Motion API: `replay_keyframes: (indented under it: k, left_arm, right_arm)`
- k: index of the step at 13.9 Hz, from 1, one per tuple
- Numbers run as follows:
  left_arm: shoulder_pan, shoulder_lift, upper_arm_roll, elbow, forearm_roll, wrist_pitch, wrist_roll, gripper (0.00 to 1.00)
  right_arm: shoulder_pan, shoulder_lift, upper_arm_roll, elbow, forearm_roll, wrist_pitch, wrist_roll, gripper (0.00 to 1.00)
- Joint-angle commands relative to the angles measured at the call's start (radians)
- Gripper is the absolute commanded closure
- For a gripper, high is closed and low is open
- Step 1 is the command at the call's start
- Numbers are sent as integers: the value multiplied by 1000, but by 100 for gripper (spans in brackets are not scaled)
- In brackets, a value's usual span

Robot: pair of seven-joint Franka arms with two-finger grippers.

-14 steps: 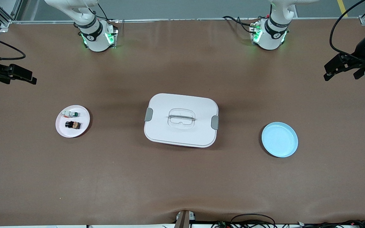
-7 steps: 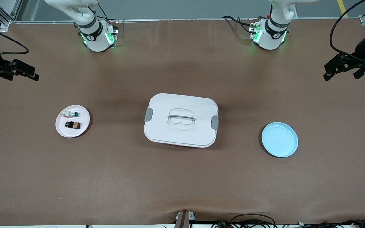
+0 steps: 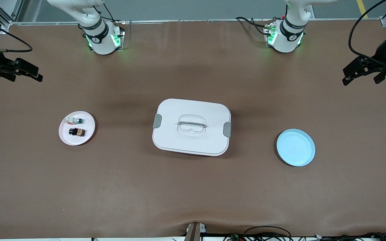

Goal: Transfer orange switch to right arm and place

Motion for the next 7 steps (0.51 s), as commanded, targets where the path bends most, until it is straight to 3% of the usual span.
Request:
replay_keyframes:
  k: [1,7]
  left_arm:
    - [7,-4,-2,12,-14,-18,14,0]
    - [7,-4,-2,12,-14,-18,14,0]
  right_arm:
    - [-5,-45,9,-27,5,6,12,0]
    - [-1,-51,12,-28,-12,4,9,0]
